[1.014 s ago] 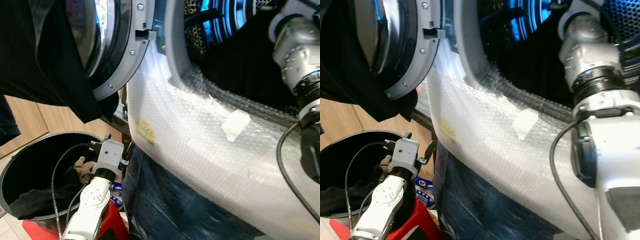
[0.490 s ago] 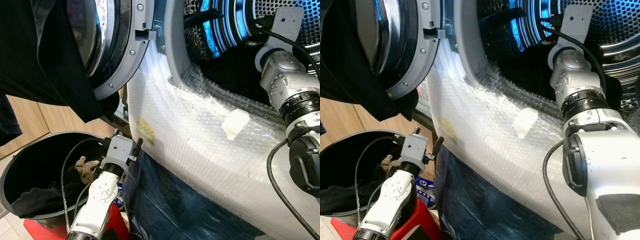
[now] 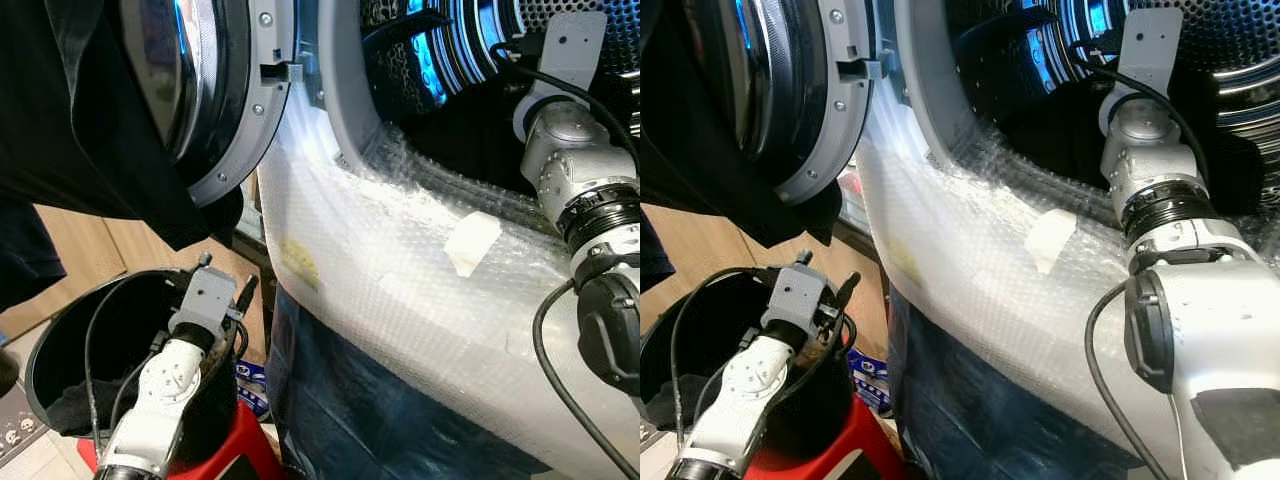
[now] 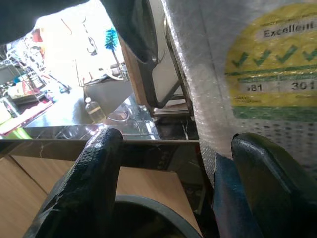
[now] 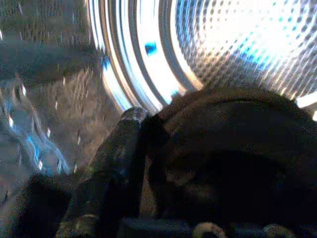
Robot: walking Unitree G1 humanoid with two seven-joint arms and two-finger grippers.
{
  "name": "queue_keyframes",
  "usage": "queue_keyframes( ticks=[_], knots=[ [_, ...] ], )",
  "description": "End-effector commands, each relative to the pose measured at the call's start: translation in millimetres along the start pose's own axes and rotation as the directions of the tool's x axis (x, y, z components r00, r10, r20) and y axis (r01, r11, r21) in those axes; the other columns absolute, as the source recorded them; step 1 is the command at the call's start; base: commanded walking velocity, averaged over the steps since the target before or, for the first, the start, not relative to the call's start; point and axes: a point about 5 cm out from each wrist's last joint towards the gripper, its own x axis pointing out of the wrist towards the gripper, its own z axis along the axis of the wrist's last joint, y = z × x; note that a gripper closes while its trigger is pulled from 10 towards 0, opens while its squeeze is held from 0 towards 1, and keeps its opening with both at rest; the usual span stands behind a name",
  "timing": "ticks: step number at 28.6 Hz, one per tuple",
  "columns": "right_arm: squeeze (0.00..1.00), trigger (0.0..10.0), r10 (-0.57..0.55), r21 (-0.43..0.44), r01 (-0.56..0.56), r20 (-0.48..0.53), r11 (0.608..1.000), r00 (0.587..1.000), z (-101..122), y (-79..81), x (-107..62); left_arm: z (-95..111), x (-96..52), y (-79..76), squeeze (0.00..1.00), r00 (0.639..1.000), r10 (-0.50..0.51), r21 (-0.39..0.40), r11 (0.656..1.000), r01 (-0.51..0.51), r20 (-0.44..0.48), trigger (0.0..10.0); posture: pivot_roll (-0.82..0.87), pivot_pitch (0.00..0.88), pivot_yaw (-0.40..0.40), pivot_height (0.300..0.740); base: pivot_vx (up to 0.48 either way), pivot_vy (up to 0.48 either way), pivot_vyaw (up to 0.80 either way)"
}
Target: Clothes washing
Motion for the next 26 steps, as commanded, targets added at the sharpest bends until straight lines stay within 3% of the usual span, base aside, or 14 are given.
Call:
queue_keyframes(
  ticks=[1, 4, 8, 13, 14, 16, 17, 19, 22, 26],
  knots=[
    [0.00, 10.0, -0.013, -0.032, 0.016, 0.102, 0.999, 0.995, 25, 2.1, -1.4, 3, -5.0, -2.5, 0.00, 1.000, -0.010, -0.006, 1.000, 0.010, -0.001, 10.0, 0.07, 0.000, -0.028, 0.740, 0.000, 0.000, 0.00],
    [0.00, 10.0, 0.001, -0.036, 0.002, 0.103, 0.999, 0.995, 24, 4.3, -1.8, 2, -7.7, -3.5, 0.00, 1.000, -0.019, -0.003, 1.000, 0.019, -0.009, 10.0, 0.07, 0.000, -0.028, 0.740, 0.000, 0.000, 0.00],
    [0.00, 10.0, -0.009, 0.032, 0.005, 0.107, 0.999, 0.994, 26, 2.2, -2.9, -1, -11.4, -3.2, 0.00, 1.000, -0.017, -0.004, 1.000, 0.017, -0.023, 10.0, 0.06, 0.000, -0.028, 0.740, 0.000, 0.000, 0.00],
    [0.00, 10.0, 0.007, 0.128, -0.028, 0.161, 0.991, 0.987, 48, -9.7, -12.7, -1, -15.4, -6.9, 0.00, 0.999, -0.012, -0.019, 1.000, 0.011, -0.037, 10.0, 0.03, 0.000, -0.043, 0.740, 0.000, 0.000, 0.00],
    [0.00, 10.0, 0.010, 0.106, -0.027, 0.158, 0.994, 0.987, 49, -12.5, -15.0, -2, -15.6, -8.9, 0.00, 0.999, -0.010, -0.026, 1.000, 0.009, -0.040, 10.0, 0.02, 0.000, -0.056, 0.740, 0.000, 0.000, 0.00],
    [0.00, 10.0, -0.019, -0.064, 0.032, 0.191, 0.997, 0.981, 48, -21.5, -22.2, -2, -15.7, -13.8, 0.00, 0.999, -0.002, -0.056, 0.998, 0.000, -0.043, 10.0, 0.02, 0.000, -0.067, 0.740, 0.000, 0.000, 0.00],
    [0.00, 10.0, -0.022, -0.094, 0.041, 0.202, 0.995, 0.979, 47, -22.8, -24.0, -2, -15.8, -14.7, 0.00, 0.999, -0.003, -0.057, 0.998, 0.000, -0.043, 10.0, 0.02, 0.000, -0.067, 0.740, 0.000, 0.000, 0.00],
    [0.00, 10.0, -0.012, -0.084, 0.029, 0.197, 0.996, 0.980, 44, -23.1, -26.0, -2, -16.1, -15.9, 0.00, 0.999, -0.003, -0.060, 0.998, 0.000, -0.044, 10.0, 0.01, 0.000, -0.067, 0.740, 0.000, 0.000, 0.00],
    [0.00, 10.0, 0.076, 0.027, -0.080, 0.143, 0.996, 0.987, 26, -27.2, -47.3, 1, -19.2, -21.8, 0.00, 0.999, -0.009, -0.058, 0.998, 0.006, -0.039, 10.0, 0.03, 0.008, -0.080, 0.740, 0.000, 0.000, 0.00],
    [0.00, 10.0, 0.078, 0.028, -0.083, 0.146, 0.996, 0.986, 21, -29.7, -61.9, -1, -21.0, -15.7, 0.00, 0.999, 0.022, -0.065, 0.998, -0.025, -0.049, 10.0, 0.02, 0.005, -0.080, 0.740, 0.000, 0.000, 0.00]
  ],
)
